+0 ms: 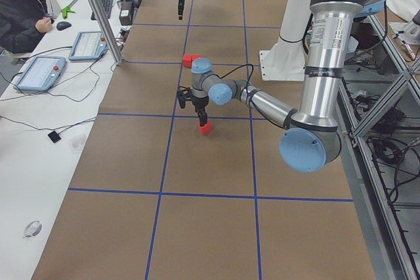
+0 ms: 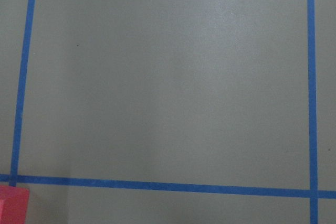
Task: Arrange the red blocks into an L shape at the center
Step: 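Move the left gripper down onto the remaining red cube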
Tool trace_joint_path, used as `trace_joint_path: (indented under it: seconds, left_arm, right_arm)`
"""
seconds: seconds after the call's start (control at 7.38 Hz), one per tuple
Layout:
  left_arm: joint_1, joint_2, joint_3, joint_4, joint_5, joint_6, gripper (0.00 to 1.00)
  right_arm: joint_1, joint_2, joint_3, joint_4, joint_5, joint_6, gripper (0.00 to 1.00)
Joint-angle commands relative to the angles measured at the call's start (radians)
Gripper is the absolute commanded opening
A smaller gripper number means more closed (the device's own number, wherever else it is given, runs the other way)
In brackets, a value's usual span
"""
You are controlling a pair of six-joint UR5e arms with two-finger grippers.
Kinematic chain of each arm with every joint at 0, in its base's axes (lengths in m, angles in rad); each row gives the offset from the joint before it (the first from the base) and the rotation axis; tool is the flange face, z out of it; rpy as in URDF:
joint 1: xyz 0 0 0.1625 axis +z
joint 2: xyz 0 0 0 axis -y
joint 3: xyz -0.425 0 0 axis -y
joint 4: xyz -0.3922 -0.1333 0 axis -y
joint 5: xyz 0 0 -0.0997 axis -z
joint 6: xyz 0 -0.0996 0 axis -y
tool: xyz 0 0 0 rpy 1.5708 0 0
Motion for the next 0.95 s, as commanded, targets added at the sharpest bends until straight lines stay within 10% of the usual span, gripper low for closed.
trace_joint_path:
  seconds: [0.0,0.81]
  left_arm:
    - [0.026,0.001,0.004,-0.001,0.004,-0.017,1.00]
    - [0.026,0.000,0.071,-0.073,0.004,-0.017,0.99]
  right_arm:
    - [-0.003,-0.003,-0.001,0.002,-0.001,0.000,0.99]
    - [-0.006,-0.011,-0.003,0.002,-0.004,0.000,0.99]
